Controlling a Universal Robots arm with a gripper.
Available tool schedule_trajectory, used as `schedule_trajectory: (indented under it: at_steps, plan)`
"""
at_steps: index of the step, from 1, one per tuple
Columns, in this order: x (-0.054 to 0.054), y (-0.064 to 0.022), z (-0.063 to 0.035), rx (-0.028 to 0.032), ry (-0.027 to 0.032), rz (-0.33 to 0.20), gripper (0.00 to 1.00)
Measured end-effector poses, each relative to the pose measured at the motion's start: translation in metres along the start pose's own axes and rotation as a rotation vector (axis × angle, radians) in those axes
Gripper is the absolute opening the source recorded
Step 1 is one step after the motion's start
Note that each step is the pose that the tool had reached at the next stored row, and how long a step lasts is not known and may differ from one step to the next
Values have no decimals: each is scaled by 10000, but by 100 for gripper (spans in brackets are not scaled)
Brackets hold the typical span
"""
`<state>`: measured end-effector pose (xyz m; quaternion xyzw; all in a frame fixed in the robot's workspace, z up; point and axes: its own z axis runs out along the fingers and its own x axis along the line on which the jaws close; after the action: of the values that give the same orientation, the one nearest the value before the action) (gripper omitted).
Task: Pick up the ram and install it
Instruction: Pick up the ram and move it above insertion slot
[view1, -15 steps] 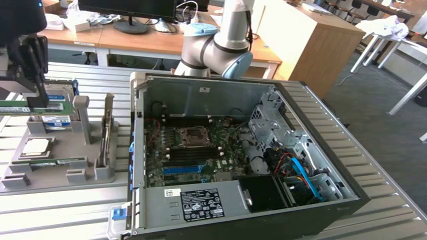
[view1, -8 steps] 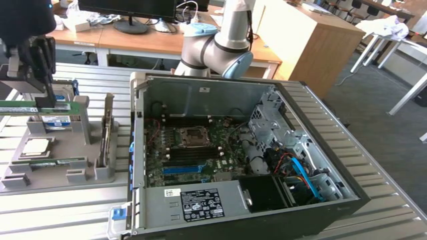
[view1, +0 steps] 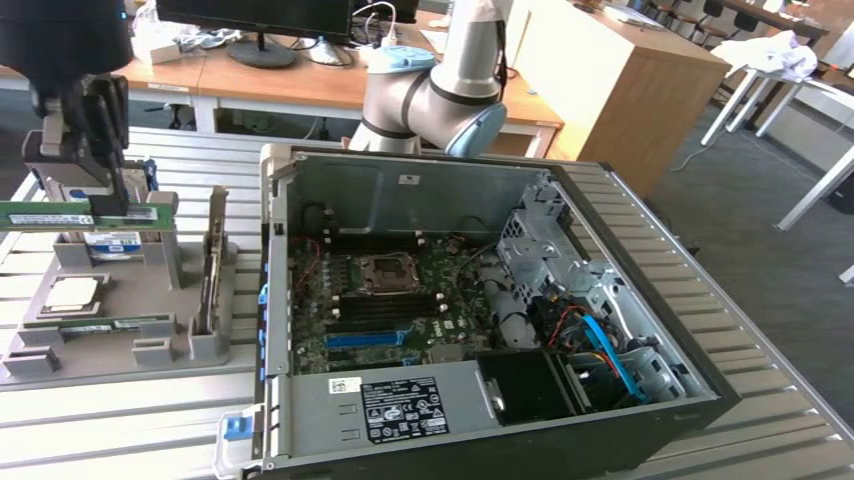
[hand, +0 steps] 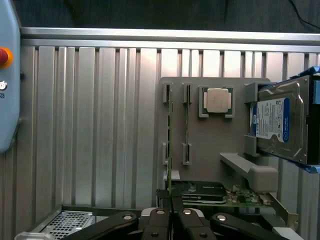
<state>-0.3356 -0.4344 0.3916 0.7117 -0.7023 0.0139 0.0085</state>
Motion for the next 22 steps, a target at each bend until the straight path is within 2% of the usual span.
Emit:
schedule_trajectory:
  at_steps: [16,22]
  plan:
    - [3,-251,2,0,0,0,12]
    - [5,-375,3,1,-1,-1,12]
